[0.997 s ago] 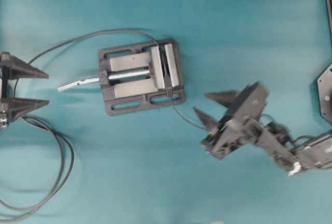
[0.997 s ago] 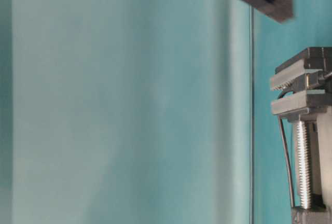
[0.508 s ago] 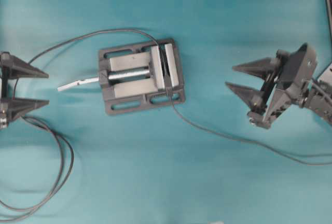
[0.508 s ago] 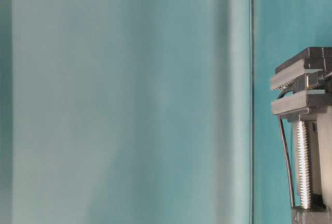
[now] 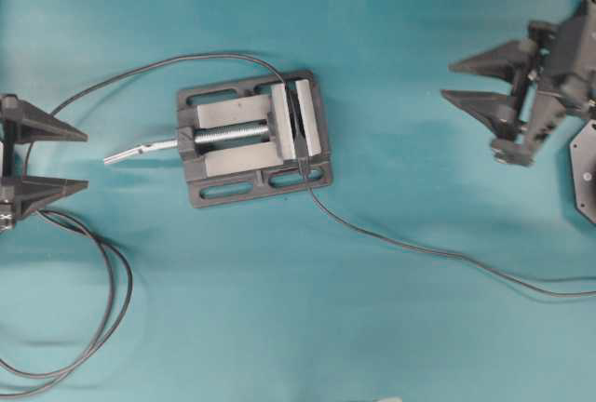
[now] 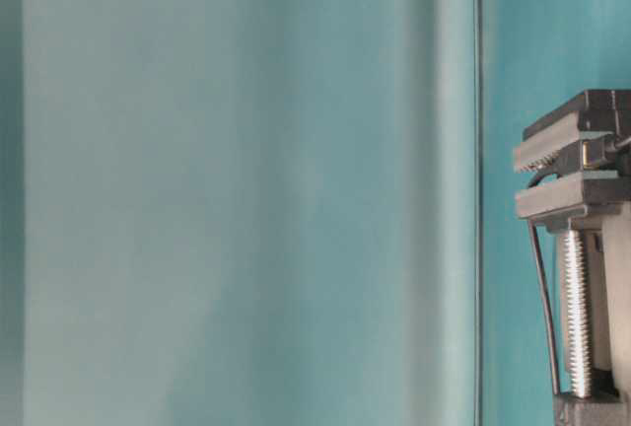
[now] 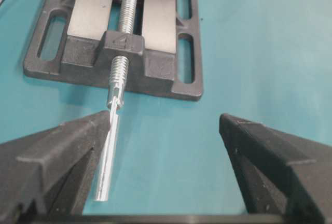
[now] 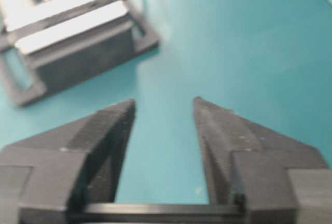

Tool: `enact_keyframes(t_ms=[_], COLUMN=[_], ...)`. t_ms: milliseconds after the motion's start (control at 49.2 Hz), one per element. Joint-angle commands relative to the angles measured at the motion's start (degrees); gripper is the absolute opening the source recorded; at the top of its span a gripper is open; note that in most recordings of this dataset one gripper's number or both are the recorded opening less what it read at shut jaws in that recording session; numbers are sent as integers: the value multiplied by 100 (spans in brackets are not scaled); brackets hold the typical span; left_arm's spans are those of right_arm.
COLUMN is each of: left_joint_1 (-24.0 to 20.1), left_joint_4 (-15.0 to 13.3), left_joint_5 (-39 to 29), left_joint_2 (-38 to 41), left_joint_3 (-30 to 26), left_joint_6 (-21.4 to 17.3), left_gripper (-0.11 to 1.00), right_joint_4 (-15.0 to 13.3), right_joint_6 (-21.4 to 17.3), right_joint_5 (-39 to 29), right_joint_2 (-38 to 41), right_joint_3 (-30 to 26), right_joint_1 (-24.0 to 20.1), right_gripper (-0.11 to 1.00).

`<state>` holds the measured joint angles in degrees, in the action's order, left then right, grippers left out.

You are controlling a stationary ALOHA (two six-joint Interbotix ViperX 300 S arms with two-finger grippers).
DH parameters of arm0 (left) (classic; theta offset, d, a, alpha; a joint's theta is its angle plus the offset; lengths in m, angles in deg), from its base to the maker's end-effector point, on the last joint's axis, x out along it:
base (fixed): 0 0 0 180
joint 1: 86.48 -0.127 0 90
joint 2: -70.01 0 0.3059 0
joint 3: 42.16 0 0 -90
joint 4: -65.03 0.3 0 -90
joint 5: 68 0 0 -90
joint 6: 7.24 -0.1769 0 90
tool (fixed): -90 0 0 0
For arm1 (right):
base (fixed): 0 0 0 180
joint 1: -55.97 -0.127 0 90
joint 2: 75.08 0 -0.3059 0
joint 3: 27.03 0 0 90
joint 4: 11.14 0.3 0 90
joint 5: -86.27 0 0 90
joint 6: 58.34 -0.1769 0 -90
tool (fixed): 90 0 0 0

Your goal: Insert the USB cable into the fixed female connector.

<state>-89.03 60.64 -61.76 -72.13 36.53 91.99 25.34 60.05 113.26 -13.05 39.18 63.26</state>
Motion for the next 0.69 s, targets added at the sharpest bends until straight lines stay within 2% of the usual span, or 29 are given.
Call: enact_keyframes(t_ms=[0,142,203,285,427,671], left_joint_1=[-9,-9,-9,-9,-9,-9], left_joint_4=[-9,-9,-18,-18,-18,-18], left_joint_5=[44,44,44,53,53,53], left_joint_2=[26,26,26,26,26,26], left_joint_3=[-62,-62,-62,-62,-62,-62], left_joint_6=[62,62,62,62,62,53], left_gripper=[100,100,100,100,100,100], right_joint_4=[-88,-97,-114,-167,-466,-536], right_joint_6=[-229,-650,-703,-650,-360,-255], right_joint_5=[0,-35,-141,-343,-527,-800], right_joint_2=[-369,-1081,-1354,-1600,-1793,-1793], right_joint_3=[176,615,729,817,844,817], right_joint_1=[-35,-220,-299,-334,-334,-325], right_gripper=[42,37,37,36,36,38])
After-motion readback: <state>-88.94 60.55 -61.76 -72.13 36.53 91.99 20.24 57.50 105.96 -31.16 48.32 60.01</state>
